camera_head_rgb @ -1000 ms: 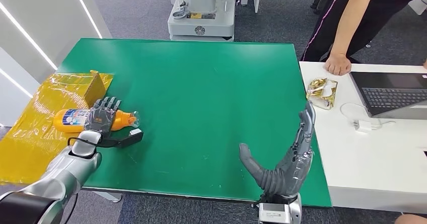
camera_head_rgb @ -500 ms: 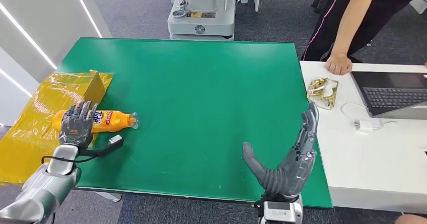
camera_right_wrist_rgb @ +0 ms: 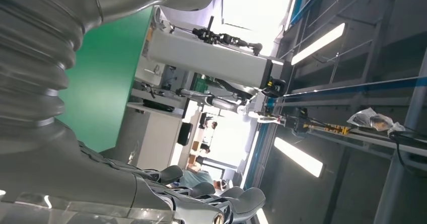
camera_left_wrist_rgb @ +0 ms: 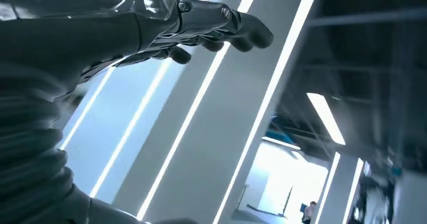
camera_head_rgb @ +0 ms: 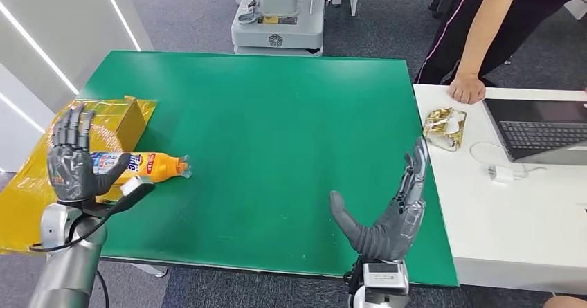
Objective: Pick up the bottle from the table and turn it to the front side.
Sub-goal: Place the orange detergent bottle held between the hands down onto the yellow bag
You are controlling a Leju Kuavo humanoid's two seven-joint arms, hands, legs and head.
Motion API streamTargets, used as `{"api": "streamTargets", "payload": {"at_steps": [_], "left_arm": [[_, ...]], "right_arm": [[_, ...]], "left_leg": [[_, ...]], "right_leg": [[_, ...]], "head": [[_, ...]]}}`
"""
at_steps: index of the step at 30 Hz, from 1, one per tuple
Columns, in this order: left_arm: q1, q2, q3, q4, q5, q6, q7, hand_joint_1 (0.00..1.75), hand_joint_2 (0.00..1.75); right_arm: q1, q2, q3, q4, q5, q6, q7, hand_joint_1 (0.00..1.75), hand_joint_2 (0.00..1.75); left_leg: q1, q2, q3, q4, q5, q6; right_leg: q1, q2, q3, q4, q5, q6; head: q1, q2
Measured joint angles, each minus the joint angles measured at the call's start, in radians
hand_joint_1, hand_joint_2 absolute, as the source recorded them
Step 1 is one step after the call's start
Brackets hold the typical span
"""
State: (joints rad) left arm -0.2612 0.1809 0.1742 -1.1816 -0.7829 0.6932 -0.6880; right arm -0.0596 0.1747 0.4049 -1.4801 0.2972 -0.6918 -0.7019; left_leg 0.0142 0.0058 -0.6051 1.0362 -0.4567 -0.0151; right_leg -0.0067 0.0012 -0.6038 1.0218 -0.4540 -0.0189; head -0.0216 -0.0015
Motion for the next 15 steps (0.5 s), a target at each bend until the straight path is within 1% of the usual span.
{"api": "streamTargets", "payload": {"at_steps": [2, 5, 10, 13, 15], "left_arm": [[0.005, -0.025, -0.015, -0.040, 0.155, -0.008, 0.002, 0.00, 1.75], [0.003, -0.046, -0.062, -0.062, 0.272, -0.035, 0.015, 0.00, 1.75], [-0.013, -0.076, -0.177, -0.052, 0.509, -0.120, -0.007, 0.00, 1.75], [-0.023, -0.112, -0.253, -0.055, 0.661, -0.160, -0.012, 0.00, 1.75], [-0.035, -0.144, -0.303, -0.068, 0.723, -0.175, -0.013, 0.00, 1.75]], "right_arm": [[-0.004, 0.000, 0.004, 0.006, -0.001, 0.000, 0.000, 0.00, 1.75], [-0.009, 0.000, 0.010, 0.014, -0.004, 0.000, 0.000, 0.00, 1.75], [-0.021, 0.000, 0.020, 0.027, -0.019, 0.000, 0.001, 0.00, 1.75], [-0.026, 0.000, 0.029, 0.034, -0.017, 0.000, 0.000, 0.00, 1.75], [-0.028, 0.000, 0.035, 0.036, -0.001, 0.000, 0.000, 0.00, 1.75]], "left_leg": [[0.000, 0.000, 0.000, 0.000, 0.000, 0.000], [0.000, -0.001, 0.000, 0.000, 0.000, 0.000], [0.000, -0.001, 0.000, 0.000, 0.000, 0.000], [0.000, -0.002, 0.000, 0.001, 0.000, 0.000], [0.000, -0.003, -0.001, 0.001, 0.000, 0.000]], "right_leg": [[0.000, -0.001, 0.000, 0.000, 0.000, 0.000], [0.000, -0.002, 0.000, 0.000, 0.000, 0.000], [0.000, -0.002, 0.000, 0.000, 0.000, 0.000], [0.000, -0.002, 0.000, 0.000, 0.000, 0.000], [0.000, -0.003, 0.000, 0.000, 0.000, 0.000]], "head": [[0.000, 0.000], [0.000, 0.000], [0.000, 0.000], [0.000, 0.000], [0.000, 0.000]]}}
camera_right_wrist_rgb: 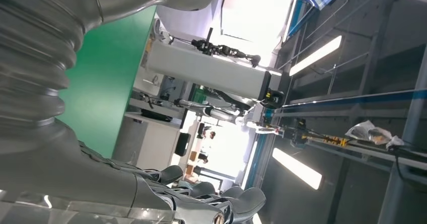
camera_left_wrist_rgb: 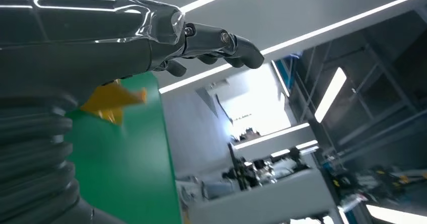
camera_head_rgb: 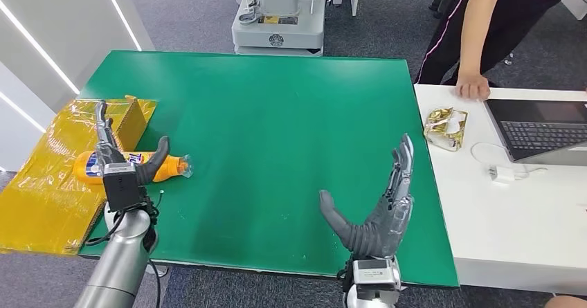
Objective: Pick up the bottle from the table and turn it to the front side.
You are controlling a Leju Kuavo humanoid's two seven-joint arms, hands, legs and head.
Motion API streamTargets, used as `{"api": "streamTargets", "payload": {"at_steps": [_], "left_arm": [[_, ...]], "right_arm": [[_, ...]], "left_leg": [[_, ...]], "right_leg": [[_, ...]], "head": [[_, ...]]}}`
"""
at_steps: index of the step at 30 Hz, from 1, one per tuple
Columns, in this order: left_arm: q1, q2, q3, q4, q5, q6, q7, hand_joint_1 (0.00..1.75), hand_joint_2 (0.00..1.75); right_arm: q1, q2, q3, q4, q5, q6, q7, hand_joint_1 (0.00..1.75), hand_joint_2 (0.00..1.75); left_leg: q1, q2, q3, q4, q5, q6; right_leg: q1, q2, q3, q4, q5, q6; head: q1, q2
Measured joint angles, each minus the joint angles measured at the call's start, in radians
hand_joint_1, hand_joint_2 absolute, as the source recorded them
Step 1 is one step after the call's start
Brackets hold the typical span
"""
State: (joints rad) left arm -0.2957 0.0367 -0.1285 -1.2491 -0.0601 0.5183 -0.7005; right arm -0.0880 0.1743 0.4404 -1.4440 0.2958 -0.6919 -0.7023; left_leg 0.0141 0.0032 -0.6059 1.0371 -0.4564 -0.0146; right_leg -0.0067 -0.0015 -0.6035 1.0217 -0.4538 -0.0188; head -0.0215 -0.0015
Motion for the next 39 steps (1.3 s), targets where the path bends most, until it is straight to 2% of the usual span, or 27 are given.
{"api": "streamTargets", "payload": {"at_steps": [4, 7, 12, 16, 21, 25, 27, 33, 39], "left_arm": [[-0.031, -0.076, -0.082, -0.034, 0.056, 0.009, 0.000, 0.00, 1.75], [-0.046, -0.144, -0.113, -0.065, 0.111, 0.029, -0.001, 0.00, 1.75], [-0.012, -0.253, -0.117, -0.143, 0.173, -0.065, -0.001, 0.00, 1.75], [0.052, -0.308, -0.108, -0.207, 0.163, -0.143, -0.001, 0.00, 1.75], [0.086, -0.325, -0.082, -0.242, 0.159, -0.217, -0.001, 0.00, 1.75], [0.092, -0.326, -0.054, -0.241, 0.312, -0.421, 0.000, 0.00, 1.75], [0.094, -0.326, -0.044, -0.238, 0.342, -0.464, 0.000, 0.00, 1.75], [0.097, -0.327, -0.032, -0.237, 0.275, -0.442, 0.000, 0.00, 1.75], [0.097, -0.328, -0.031, -0.237, 0.186, -0.352, 0.000, 0.00, 1.75]], "right_arm": [[-0.001, -0.001, 0.006, 0.000, 0.044, 0.000, 0.001, 0.00, 1.75], [-0.001, -0.001, 0.006, -0.003, 0.068, 0.000, 0.013, 0.00, 1.75], [-0.003, -0.003, 0.010, -0.007, 0.092, 0.000, 0.061, 0.00, 1.75], [-0.009, -0.005, 0.020, -0.007, 0.114, 0.002, 0.099, 0.00, 1.75], [-0.021, -0.005, 0.035, -0.005, 0.151, 0.004, 0.104, 0.00, 1.75], [-0.029, -0.005, 0.051, -0.003, 0.195, 0.000, 0.110, 0.00, 1.75], [-0.030, -0.006, 0.052, -0.003, 0.200, 0.000, 0.112, 0.00, 1.75], [-0.025, -0.005, 0.045, -0.018, 0.224, 0.000, 0.127, 0.00, 1.75], [-0.014, -0.005, 0.029, -0.050, 0.236, 0.000, 0.145, 0.00, 1.75]], "left_leg": [[0.000, 0.000, -0.001, 0.000, 0.000, 0.001], [0.000, -0.001, -0.001, 0.000, -0.001, 0.001], [0.000, 0.000, -0.002, 0.000, -0.002, 0.003], [0.000, 0.000, -0.002, 0.000, -0.002, 0.003], [0.000, 0.000, -0.002, 0.000, -0.002, 0.003], [0.000, 0.000, -0.002, 0.000, -0.002, 0.003], [0.000, 0.000, -0.002, 0.000, -0.002, 0.003], [0.000, 0.000, -0.002, 0.000, -0.002, 0.003], [0.000, 0.000, -0.001, 0.000, -0.002, 0.003]], "right_leg": [[0.000, 0.000, 0.000, -0.001, 0.000, 0.000], [0.000, -0.001, 0.000, -0.001, 0.000, 0.001], [0.000, 0.000, 0.000, -0.001, 0.000, 0.001], [0.000, 0.000, 0.000, -0.001, -0.001, 0.001], [0.000, -0.001, 0.000, -0.001, -0.001, 0.001], [0.000, -0.001, 0.000, -0.001, -0.001, 0.001], [0.000, -0.001, 0.000, -0.001, -0.001, 0.002], [0.000, -0.001, 0.000, -0.001, -0.001, 0.002], [0.000, -0.001, 0.000, -0.002, -0.001, 0.002]], "head": [[0.000, 0.000], [0.000, 0.000], [0.000, 0.000], [0.000, 0.000], [0.000, 0.000], [0.000, 0.000], [0.000, 0.000], [0.000, 0.000], [-0.001, 0.000]]}}
